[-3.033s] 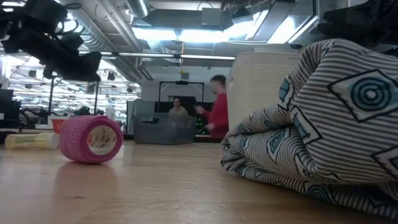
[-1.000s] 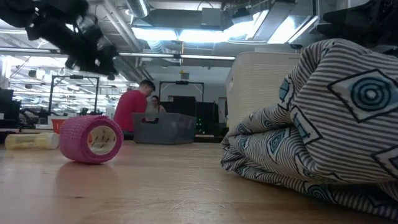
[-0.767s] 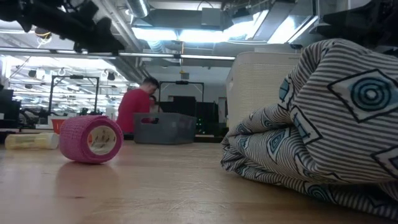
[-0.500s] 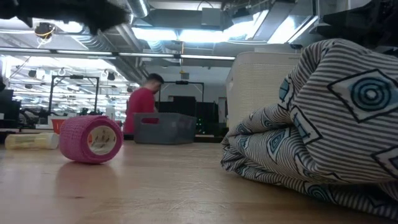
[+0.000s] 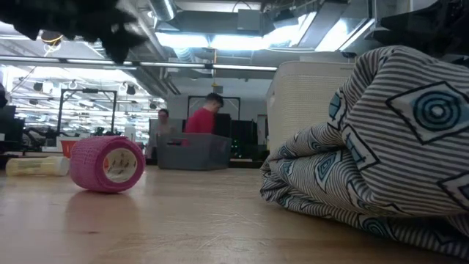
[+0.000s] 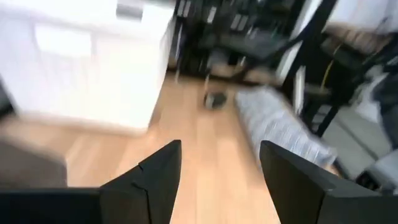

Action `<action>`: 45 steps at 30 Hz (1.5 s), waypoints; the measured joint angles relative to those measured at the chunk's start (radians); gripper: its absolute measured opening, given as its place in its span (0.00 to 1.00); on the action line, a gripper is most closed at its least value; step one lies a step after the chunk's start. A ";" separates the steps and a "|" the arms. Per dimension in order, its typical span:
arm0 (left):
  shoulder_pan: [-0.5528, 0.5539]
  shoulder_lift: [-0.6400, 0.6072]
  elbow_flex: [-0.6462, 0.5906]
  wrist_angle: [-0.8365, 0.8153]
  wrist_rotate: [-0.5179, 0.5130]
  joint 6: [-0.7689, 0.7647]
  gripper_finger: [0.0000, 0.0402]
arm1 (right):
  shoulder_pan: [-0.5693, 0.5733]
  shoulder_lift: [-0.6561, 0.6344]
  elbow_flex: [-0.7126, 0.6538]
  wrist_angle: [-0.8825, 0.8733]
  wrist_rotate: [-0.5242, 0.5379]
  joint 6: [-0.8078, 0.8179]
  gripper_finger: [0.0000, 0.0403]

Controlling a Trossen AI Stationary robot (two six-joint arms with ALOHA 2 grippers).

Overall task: Pick & place medical supplies in basket/bin
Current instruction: Put the bottom yellow pill bottle into the orange bin

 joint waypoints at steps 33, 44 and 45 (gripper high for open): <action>-0.617 0.447 0.000 -0.387 -0.438 -0.580 0.55 | 0.000 0.000 0.000 -0.009 0.000 0.028 0.46; -0.617 0.552 0.004 -0.420 -0.430 -0.580 0.55 | 0.000 0.000 0.000 -0.009 0.000 0.028 0.46; -0.617 0.554 0.011 -0.422 -0.432 -0.580 0.55 | 0.000 0.000 0.000 -0.009 0.000 0.028 0.46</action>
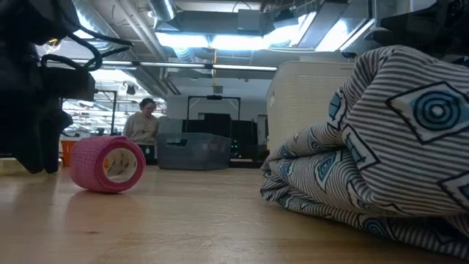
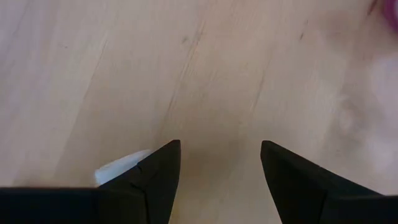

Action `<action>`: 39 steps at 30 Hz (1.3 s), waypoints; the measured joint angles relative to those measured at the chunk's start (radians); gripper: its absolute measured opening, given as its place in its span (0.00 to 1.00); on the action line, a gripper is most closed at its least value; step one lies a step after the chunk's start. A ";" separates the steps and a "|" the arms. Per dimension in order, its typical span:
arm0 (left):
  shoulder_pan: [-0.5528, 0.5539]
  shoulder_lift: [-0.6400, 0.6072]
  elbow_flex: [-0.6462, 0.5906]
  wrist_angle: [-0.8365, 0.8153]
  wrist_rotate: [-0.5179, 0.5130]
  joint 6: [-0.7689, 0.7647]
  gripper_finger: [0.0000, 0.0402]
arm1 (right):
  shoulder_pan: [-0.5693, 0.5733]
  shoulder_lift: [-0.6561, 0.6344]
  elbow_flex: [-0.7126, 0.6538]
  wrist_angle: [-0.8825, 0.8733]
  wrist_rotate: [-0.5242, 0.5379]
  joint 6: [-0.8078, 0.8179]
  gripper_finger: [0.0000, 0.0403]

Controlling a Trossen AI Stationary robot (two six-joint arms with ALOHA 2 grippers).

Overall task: Pick & place medical supplies in basket/bin
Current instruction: Put the bottom yellow pill bottle into the orange bin

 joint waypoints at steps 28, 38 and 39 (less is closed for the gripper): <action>0.005 0.012 0.163 -0.400 -0.099 -0.246 0.55 | 0.000 0.000 0.000 -0.013 0.000 0.004 0.46; 0.012 0.018 0.103 -0.348 -0.118 -0.265 0.55 | 0.000 0.000 0.000 -0.014 0.000 0.006 0.46; 0.016 0.018 0.096 -0.349 -0.120 -0.270 0.55 | 0.000 0.000 0.000 -0.014 0.000 0.008 0.46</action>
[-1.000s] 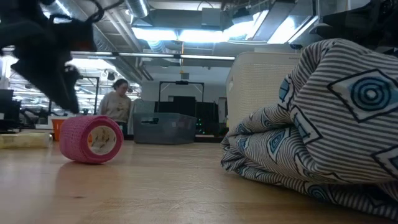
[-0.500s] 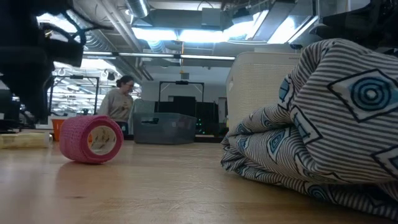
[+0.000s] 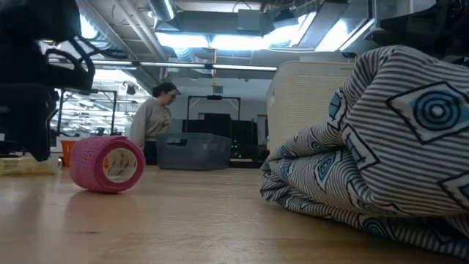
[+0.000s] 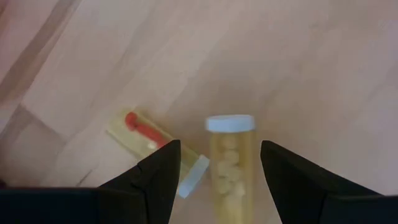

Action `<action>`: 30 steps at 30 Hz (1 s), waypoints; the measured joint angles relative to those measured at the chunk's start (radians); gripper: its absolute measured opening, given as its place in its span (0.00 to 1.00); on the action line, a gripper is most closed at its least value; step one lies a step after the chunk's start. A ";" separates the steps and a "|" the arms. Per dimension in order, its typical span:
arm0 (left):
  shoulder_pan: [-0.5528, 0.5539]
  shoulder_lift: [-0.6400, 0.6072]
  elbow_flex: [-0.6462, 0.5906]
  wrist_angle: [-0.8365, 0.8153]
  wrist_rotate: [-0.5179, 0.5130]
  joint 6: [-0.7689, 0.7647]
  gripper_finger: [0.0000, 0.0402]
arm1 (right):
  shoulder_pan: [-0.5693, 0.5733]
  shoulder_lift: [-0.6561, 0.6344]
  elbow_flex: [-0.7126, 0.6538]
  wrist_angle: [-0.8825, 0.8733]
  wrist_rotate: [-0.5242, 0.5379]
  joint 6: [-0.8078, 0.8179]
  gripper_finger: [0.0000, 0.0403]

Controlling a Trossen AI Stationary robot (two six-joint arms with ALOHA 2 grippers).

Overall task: Pick & place medical supplies in basket/bin
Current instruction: Put the bottom yellow pill bottle into the orange bin

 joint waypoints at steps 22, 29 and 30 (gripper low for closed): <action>0.091 -0.001 -0.089 0.091 0.003 0.004 0.37 | 0.000 0.000 0.000 0.000 0.000 0.000 0.46; 0.091 -0.004 -0.087 0.158 -0.004 0.061 0.27 | 0.000 0.000 0.000 0.000 0.000 0.000 0.46; 0.091 -0.004 -0.079 0.161 -0.014 0.062 0.26 | 0.000 0.000 0.000 0.000 0.000 0.000 0.46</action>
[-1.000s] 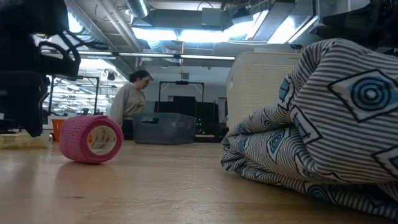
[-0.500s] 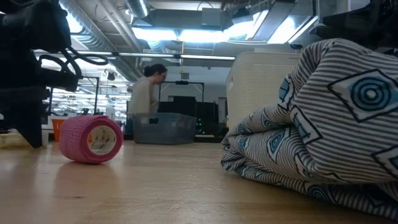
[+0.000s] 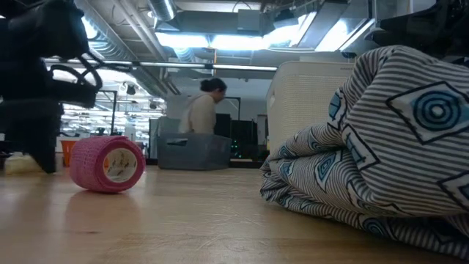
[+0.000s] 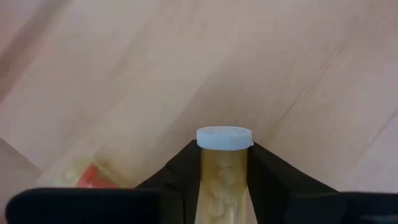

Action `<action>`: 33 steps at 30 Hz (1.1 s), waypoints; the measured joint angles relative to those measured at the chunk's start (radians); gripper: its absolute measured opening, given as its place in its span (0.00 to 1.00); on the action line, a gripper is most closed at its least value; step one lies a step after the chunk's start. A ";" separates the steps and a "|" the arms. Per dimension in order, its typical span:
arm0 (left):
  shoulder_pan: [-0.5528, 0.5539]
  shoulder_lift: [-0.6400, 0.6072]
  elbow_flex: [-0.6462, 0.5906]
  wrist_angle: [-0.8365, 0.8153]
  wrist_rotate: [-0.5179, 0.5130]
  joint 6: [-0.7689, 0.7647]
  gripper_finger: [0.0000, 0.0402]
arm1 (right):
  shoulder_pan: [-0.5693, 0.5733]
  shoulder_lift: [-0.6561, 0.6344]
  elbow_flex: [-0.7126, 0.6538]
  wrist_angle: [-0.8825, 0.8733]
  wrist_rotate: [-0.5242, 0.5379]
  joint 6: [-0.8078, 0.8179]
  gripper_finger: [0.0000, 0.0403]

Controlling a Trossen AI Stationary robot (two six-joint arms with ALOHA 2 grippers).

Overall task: Pick & place medical supplies in basket/bin
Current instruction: Put the bottom yellow pill bottle into the orange bin

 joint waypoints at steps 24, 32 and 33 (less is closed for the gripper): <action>0.230 -0.383 0.220 0.013 -0.274 0.615 0.25 | 0.000 0.000 0.000 -0.005 0.000 0.000 0.46; 0.297 -0.683 0.220 0.020 -0.329 0.773 0.25 | 0.000 0.000 0.000 -0.005 0.000 -0.001 0.46; 0.303 -0.713 0.220 0.021 -0.334 0.784 0.25 | 0.000 0.000 0.000 -0.005 0.000 -0.001 0.46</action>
